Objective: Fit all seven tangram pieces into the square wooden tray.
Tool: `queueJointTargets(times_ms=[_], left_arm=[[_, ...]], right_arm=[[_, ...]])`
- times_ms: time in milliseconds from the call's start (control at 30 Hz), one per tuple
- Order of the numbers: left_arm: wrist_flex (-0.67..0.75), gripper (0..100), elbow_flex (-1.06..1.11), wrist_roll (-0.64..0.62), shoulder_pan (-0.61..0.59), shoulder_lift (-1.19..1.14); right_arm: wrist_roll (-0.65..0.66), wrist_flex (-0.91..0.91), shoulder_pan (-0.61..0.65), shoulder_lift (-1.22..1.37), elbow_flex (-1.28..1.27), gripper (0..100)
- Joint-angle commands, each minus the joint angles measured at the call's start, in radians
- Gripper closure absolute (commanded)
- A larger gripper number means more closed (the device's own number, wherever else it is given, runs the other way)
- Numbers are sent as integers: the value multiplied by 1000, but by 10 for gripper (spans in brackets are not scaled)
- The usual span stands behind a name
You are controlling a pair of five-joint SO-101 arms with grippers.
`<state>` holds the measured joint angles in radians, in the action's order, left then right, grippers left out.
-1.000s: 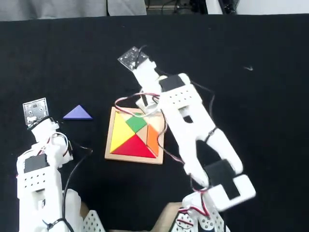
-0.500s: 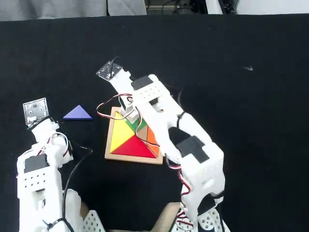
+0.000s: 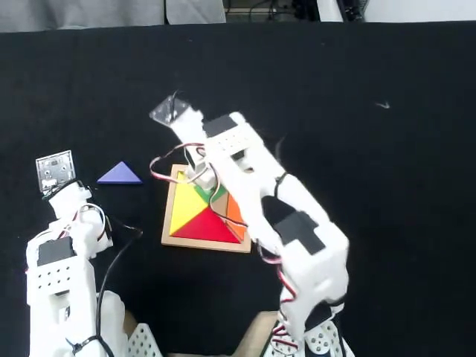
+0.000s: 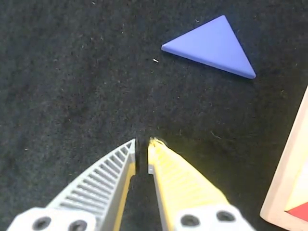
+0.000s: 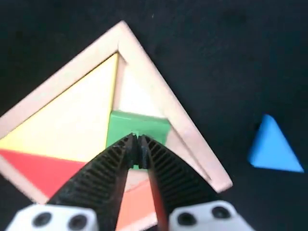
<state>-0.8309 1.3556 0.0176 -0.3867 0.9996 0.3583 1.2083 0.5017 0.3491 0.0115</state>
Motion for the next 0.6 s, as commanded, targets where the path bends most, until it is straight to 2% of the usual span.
queueJointTargets(times_ms=[0, 100, 200, 267, 567], left_arm=[[18, 938, -4, -3, 7, 14], [18, 938, -4, -3, 7, 14], [18, 938, -4, -3, 8, 14], [18, 938, -4, -3, 10, 14], [18, 938, -4, -3, 7, 14]], right_arm=[[40, 29, -114, -151, 84, 984], [181, 43, -195, -140, 99, 959], [387, 91, -238, -76, 110, 839], [477, 101, -253, -31, 128, 777], [661, 106, -253, 140, 259, 779]])
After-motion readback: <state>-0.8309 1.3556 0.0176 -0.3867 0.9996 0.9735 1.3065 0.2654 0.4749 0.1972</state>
